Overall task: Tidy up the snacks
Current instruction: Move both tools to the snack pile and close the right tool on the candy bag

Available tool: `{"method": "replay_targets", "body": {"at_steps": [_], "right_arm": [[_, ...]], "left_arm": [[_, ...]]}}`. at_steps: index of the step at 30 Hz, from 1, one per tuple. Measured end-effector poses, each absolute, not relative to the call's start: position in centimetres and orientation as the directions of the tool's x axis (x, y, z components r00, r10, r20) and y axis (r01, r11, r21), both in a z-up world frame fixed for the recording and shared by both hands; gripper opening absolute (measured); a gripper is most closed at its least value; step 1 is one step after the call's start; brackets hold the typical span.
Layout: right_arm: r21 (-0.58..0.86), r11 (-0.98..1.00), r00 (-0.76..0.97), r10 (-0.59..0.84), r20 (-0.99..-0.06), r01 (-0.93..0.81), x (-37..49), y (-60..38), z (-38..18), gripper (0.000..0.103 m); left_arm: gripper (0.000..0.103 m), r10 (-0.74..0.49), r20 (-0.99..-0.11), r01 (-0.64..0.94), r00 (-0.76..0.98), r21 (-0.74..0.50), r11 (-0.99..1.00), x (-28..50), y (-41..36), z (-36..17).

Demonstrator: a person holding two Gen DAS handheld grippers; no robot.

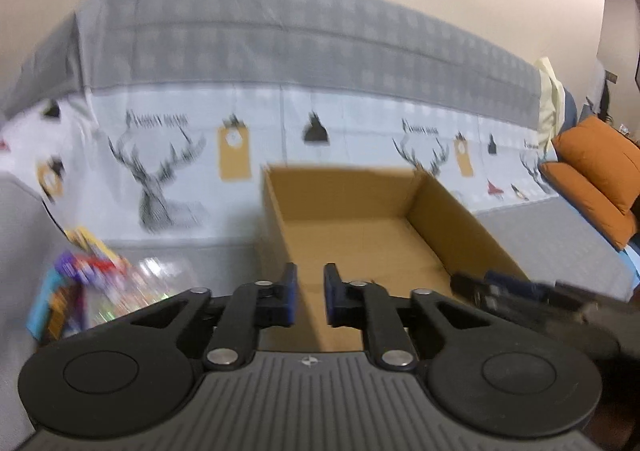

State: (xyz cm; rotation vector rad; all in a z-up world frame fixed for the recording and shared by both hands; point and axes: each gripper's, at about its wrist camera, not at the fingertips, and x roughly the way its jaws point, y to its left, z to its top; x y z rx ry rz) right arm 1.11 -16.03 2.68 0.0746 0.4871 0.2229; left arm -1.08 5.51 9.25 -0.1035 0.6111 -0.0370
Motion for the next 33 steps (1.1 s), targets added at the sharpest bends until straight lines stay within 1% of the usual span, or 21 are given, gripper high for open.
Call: {"method": "replay_targets", "body": {"at_steps": [2,4,7,8,9,10,11,13,15,16,18,19,20,21,22,23,26,27,28,30,33], "right_arm": [[0.158,0.952,0.859,0.303,-0.411,-0.261,0.7,-14.6,3.4,0.038],[0.168,0.924,0.846,0.381,-0.372,-0.342,0.0,-12.7,3.8,0.039],[0.192,0.865,0.797,0.501,-0.338,-0.463,-0.9,-9.7,4.2,0.039],[0.193,0.846,0.777,0.533,-0.335,-0.497,-1.2,-8.7,4.3,0.039],[0.195,0.826,0.753,0.563,-0.34,-0.529,-1.3,-7.6,4.3,0.039],[0.197,0.807,0.732,0.588,-0.343,-0.556,-1.4,-6.3,4.2,0.039],[0.196,0.79,0.711,0.61,-0.35,-0.581,-1.6,-4.9,4.0,0.039],[0.207,0.761,0.67,0.642,-0.373,-0.615,-1.4,-2.0,3.7,0.039],[0.232,0.751,0.629,0.649,-0.428,-0.618,-0.4,0.1,2.4,0.039],[0.251,0.751,0.61,0.649,-0.455,-0.611,0.0,1.1,1.9,0.041],[0.273,0.77,0.597,0.625,-0.503,-0.577,1.7,2.8,0.6,0.05],[0.285,0.786,0.6,0.608,-0.521,-0.548,2.5,3.3,0.1,0.06],[0.3,0.805,0.606,0.585,-0.539,-0.511,3.3,3.5,-0.5,0.065],[0.308,0.82,0.612,0.567,-0.551,-0.482,4.2,3.9,-0.8,0.075],[0.311,0.831,0.614,0.552,-0.564,-0.46,4.9,3.9,-1.3,0.083],[0.304,0.846,0.623,0.53,-0.576,-0.438,5.9,4.2,-1.8,0.087],[0.26,0.867,0.624,0.489,-0.609,-0.425,8.1,5.7,-3.2,0.094],[0.248,0.87,0.619,0.48,-0.621,-0.427,9.0,6.2,-3.8,0.095],[0.233,0.873,0.618,0.47,-0.63,-0.428,9.7,6.9,-4.6,0.095],[0.199,0.887,0.625,0.439,-0.646,-0.417,10.7,7.5,-5.3,0.095],[0.193,0.892,0.598,0.422,-0.681,-0.409,12.3,8.4,-6.7,0.096]], "left_arm": [[0.013,-0.028,-0.548,-0.008,0.836,-0.064,0.998,-0.3,8.1,10.5],[0.013,0.016,-0.546,-0.048,0.837,-0.045,0.998,0.5,11.1,10.5],[0.013,0.131,-0.565,-0.179,0.815,-0.03,0.983,1.2,16.4,7.9],[0.013,0.171,-0.596,-0.235,0.784,-0.032,0.971,1.3,18.1,6.3],[0.013,0.183,-0.682,-0.314,0.708,-0.072,0.947,2.1,20.2,5.1],[0.013,0.168,-0.697,-0.368,0.697,-0.147,0.918,1.9,21.9,4.5],[0.013,0.154,-0.705,-0.395,0.693,-0.192,0.898,1.8,23.1,4.0],[0.013,0.171,-0.72,-0.415,0.673,-0.175,0.893,1.9,23.9,2.9],[0.013,0.171,-0.745,-0.421,0.644,-0.159,0.893,2.5,24.2,1.6],[0.013,0.173,-0.755,-0.424,0.633,-0.15,0.893,2.8,24.3,1.1],[0.013,0.198,-0.758,-0.429,0.622,-0.118,0.896,3.2,24.5,0.7],[0.013,0.219,-0.752,-0.429,0.622,-0.093,0.898,2.7,24.7,0.7],[0.013,0.228,-0.757,-0.433,0.613,-0.08,0.898,3.0,24.7,0.4],[0.014,0.236,-0.759,-0.436,0.607,-0.07,0.897,3.1,24.7,0.1],[0.015,0.242,-0.763,-0.439,0.599,-0.06,0.896,3.3,24.8,-0.2],[0.015,0.247,-0.769,-0.44,0.59,-0.05,0.896,3.5,24.8,-0.4],[0.016,0.278,-0.776,-0.44,0.567,0.0,0.898,4.3,24.7,-1.2],[0.022,0.285,-0.777,-0.439,0.561,0.013,0.899,4.4,24.6,-1.4],[0.03,0.293,-0.778,-0.438,0.556,0.026,0.899,4.6,24.7,-1.7],[0.036,0.305,-0.781,-0.44,0.545,0.043,0.897,4.8,24.7,-2.0],[0.037,0.311,-0.79,-0.438,0.529,0.06,0.897,5.1,24.8,-2.7]]}}
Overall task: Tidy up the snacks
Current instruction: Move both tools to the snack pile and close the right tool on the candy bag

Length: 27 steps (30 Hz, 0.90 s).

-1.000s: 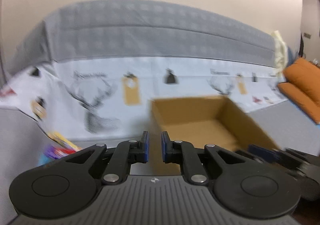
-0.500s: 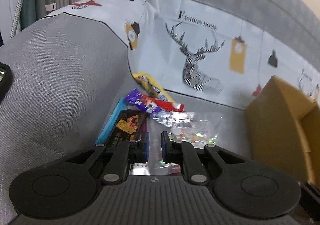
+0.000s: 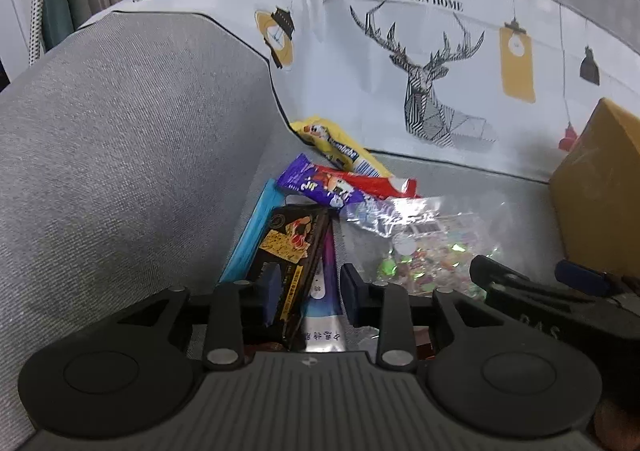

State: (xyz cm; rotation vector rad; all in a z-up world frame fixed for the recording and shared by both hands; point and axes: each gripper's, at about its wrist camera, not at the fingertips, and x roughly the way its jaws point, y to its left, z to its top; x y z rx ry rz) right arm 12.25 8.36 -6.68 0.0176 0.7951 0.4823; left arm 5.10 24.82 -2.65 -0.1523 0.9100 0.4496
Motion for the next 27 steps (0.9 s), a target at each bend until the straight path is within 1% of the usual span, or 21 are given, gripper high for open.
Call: {"method": "replay_targets", "body": {"at_steps": [2,6,7,8,10,11,13,14,15,17,18,23,25,27], "right_arm": [[0.207,0.896,0.582,0.416,-0.698,-0.392,12.8,8.6,-7.4,0.096],[0.267,0.885,0.545,0.449,-0.708,-0.382,13.1,8.6,-8.2,0.094],[0.281,0.879,0.539,0.462,-0.705,-0.385,13.0,8.6,-8.0,0.09],[0.292,0.872,0.536,0.475,-0.698,-0.393,12.9,8.6,-7.8,0.085],[0.292,0.862,0.548,0.493,-0.676,-0.415,12.5,8.8,-7.1,0.062],[0.288,0.856,0.56,0.503,-0.659,-0.43,12.2,8.7,-6.7,0.046],[0.309,0.837,0.566,0.536,-0.627,-0.452,11.7,8.4,-5.9,0.029],[0.314,0.831,0.573,0.547,-0.61,-0.46,11.4,8.2,-5.3,0.019],[0.31,0.826,0.585,0.555,-0.592,-0.47,11.1,8.0,-4.7,0.012],[0.329,0.803,0.591,0.591,-0.548,-0.497,10.4,7.4,-3.4,0.003],[0.337,0.79,0.593,0.608,-0.528,-0.512,10.1,7.1,-2.7,0.001],[0.283,0.743,0.626,0.665,-0.406,-0.606,7.0,5.2,1.9,0.0],[0.25,0.737,0.639,0.672,-0.375,-0.628,5.9,4.2,3.5,0.0],[0.219,0.74,0.65,0.666,-0.367,-0.635,4.6,3.2,4.6,0.0]], "left_arm": [[0.039,0.312,-0.798,-0.431,0.515,0.073,0.899,5.4,24.8,-3.1],[0.04,0.312,-0.818,-0.435,0.483,0.085,0.896,5.8,25.0,-4.0],[0.04,0.317,-0.819,-0.443,0.478,0.087,0.893,5.8,25.2,-4.1],[0.04,0.347,-0.819,-0.47,0.458,0.109,0.876,5.7,25.4,-4.2],[0.038,0.354,-0.823,-0.487,0.445,0.109,0.867,5.7,25.7,-4.2],[0.035,0.36,-0.824,-0.496,0.438,0.113,0.861,5.6,25.8,-4.2],[0.025,0.367,-0.822,-0.513,0.435,0.108,0.852,5.3,26.1,-4.0],[0.024,0.362,-0.821,-0.519,0.442,0.095,0.849,5.2,26.2,-3.9],[0.022,0.358,-0.819,-0.525,0.448,0.083,0.847,5.0,26.2,-3.6],[0.012,0.353,-0.816,-0.536,0.458,0.064,0.842,4.6,26.1,-3.3],[0.005,0.35,-0.812,-0.538,0.468,0.052,0.841,4.4,26.1,-3.0],[0.002,0.292,-0.812,-0.544,0.505,-0.036,0.838,3.2,26.0,-2.2],[0.002,0.265,-0.811,-0.549,0.522,-0.081,0.832,2.7,26.2,-2.0],[0.002,0.24,-0.804,-0.555,0.544,-0.13,0.822,2.0,26.7,-1.6]]}}
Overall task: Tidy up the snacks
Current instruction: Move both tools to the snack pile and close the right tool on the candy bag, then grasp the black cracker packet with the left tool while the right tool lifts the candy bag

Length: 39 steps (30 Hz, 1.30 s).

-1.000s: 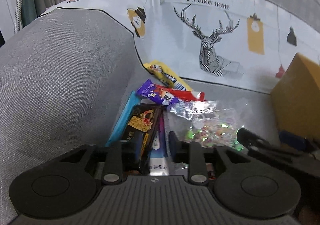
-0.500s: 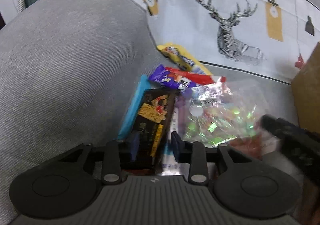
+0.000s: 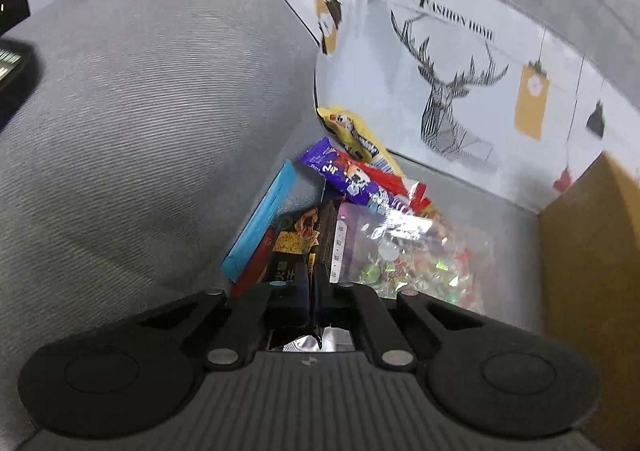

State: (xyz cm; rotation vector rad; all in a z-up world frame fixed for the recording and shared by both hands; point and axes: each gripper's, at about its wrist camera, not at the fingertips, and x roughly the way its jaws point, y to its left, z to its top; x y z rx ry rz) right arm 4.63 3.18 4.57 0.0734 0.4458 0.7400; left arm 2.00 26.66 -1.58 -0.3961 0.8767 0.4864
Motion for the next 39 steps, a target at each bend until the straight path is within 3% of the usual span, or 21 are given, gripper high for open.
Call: {"method": "replay_targets", "body": {"at_steps": [7,9,10,11,21,25,31,34,39], "right_arm": [[0.285,0.754,0.559,0.639,-0.528,-0.592,3.4,1.3,1.6,0.01],[0.275,0.748,0.548,0.64,-0.538,-0.604,3.1,2.1,0.8,0.027],[0.275,0.747,0.542,0.64,-0.545,-0.606,2.9,2.4,0.4,0.042],[0.293,0.741,0.523,0.647,-0.555,-0.605,2.9,2.7,-0.1,0.051],[0.603,0.713,0.363,0.702,-0.613,-0.359,6.7,4.7,-6.0,0.051],[0.631,0.738,0.366,0.67,-0.646,-0.237,8.2,5.0,-8.2,0.052],[0.662,0.735,0.422,0.651,-0.631,-0.144,10.0,5.2,-9.2,0.059],[0.677,0.72,0.474,0.655,-0.588,-0.155,10.3,5.3,-8.6,0.059],[0.726,0.658,0.498,0.706,-0.503,-0.199,10.9,5.9,-8.0,0.059]], "left_arm": [[0.002,0.162,-0.795,-0.566,0.585,-0.257,0.783,0.8,27.2,-1.3],[0.002,0.128,-0.781,-0.551,0.611,-0.304,0.777,0.7,27.0,-1.2],[0.002,0.115,-0.774,-0.543,0.622,-0.32,0.776,0.8,26.9,-1.1],[0.002,0.111,-0.771,-0.537,0.627,-0.325,0.779,0.9,26.7,-1.0],[0.002,0.143,-0.783,-0.53,0.605,-0.262,0.806,1.7,27.2,-1.4],[0.013,0.13,-0.8,-0.533,0.586,-0.259,0.806,2.0,27.7,-2.0],[0.019,0.155,-0.823,-0.53,0.547,-0.197,0.825,2.9,27.2,-2.5],[0.034,0.169,-0.827,-0.545,0.537,-0.187,0.817,2.9,27.3,-2.8],[0.04,0.187,-0.847,-0.565,0.497,-0.153,0.811,3.3,27.7,-3.5]]}}
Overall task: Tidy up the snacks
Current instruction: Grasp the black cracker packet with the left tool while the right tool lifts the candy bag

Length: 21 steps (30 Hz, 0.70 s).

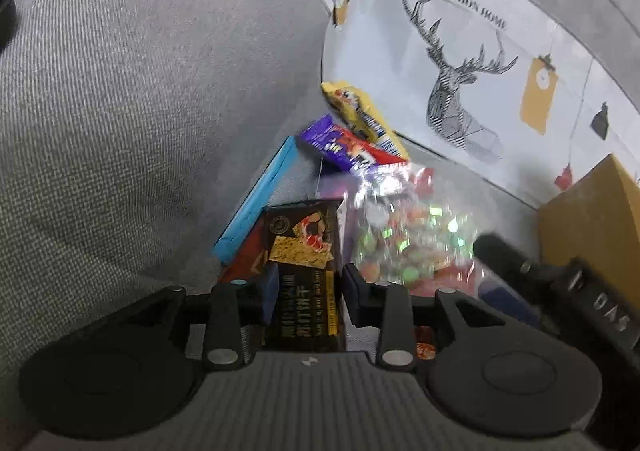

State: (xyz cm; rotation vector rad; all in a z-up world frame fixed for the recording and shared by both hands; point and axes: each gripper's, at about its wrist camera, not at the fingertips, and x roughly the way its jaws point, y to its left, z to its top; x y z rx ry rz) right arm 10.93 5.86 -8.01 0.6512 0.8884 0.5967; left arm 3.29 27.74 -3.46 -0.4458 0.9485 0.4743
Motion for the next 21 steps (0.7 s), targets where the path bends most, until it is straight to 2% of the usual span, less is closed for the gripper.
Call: {"method": "replay_targets", "body": {"at_steps": [6,18,21], "right_arm": [[0.761,0.599,0.474,0.761,-0.442,-0.251,12.0,7.7,-8.4,0.058],[0.785,0.526,0.385,0.833,-0.397,-0.328,14.3,11.4,-10.5,0.056],[0.772,0.54,0.37,0.829,-0.419,-0.335,14.6,12.3,-10.9,0.036]], "left_arm": [[0.047,0.174,-0.862,-0.567,0.476,-0.149,0.81,3.3,27.9,-3.9],[0.048,0.154,-0.883,-0.579,0.444,-0.151,0.801,3.3,27.7,-4.5],[0.048,0.152,-0.886,-0.583,0.439,-0.151,0.799,3.5,27.5,-4.7]]}}
